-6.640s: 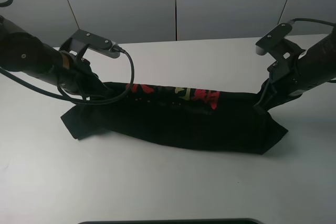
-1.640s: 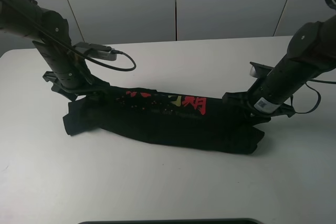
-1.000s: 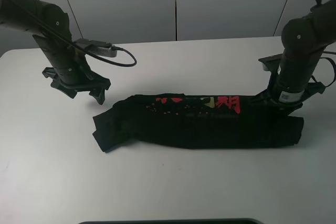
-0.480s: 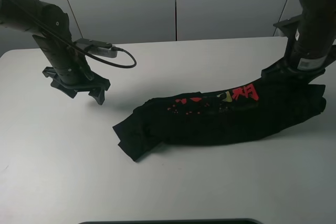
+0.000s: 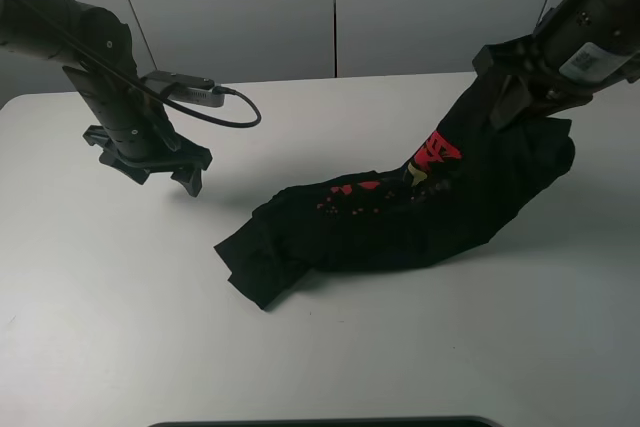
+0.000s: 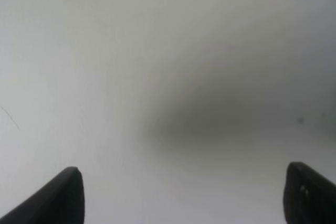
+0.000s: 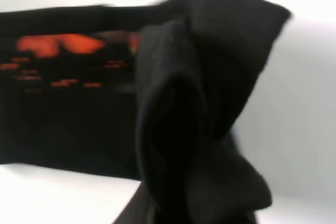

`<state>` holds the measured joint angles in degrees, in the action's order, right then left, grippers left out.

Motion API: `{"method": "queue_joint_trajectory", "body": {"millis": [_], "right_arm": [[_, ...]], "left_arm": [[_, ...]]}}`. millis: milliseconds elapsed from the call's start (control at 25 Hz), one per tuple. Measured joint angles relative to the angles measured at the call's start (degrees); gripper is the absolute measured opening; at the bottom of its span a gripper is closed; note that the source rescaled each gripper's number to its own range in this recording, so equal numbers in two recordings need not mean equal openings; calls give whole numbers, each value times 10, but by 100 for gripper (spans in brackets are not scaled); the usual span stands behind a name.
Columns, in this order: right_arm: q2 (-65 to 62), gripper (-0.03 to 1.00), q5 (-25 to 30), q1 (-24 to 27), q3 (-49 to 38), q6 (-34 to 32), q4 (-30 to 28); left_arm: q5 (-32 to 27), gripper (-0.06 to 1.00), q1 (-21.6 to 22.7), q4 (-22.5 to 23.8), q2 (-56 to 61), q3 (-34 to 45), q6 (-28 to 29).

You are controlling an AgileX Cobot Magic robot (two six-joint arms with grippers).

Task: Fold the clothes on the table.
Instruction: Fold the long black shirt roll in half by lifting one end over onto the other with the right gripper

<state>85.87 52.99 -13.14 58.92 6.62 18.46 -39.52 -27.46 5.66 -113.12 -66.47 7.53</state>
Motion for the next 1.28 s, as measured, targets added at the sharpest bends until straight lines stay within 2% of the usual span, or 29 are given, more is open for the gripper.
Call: {"method": "queue_joint_trajectory", "body": {"millis": [160,440,600,720,960,1160,1280], "right_arm": [[0,13,0,0,0,56,121],[7,13,-1,0,0,125,256],[51,13,-7,-20,0,153,309],[86,13,-28,-57,0,179,347],[147,13,-83,-140,0,201,385],[195,13,-122,-165,1,234,429],[225,13,-132,-168,1,282,489]], "left_arm": [[0,98,0,0,0,0,0],[2,98,0,-3,0,0,-1],[3,98,0,-5,0,0,-1],[3,98,0,-5,0,0,-1],[4,98,0,-5,0,0,-1],[4,98,0,-5,0,0,-1],[4,98,0,-5,0,0,-2]]}}
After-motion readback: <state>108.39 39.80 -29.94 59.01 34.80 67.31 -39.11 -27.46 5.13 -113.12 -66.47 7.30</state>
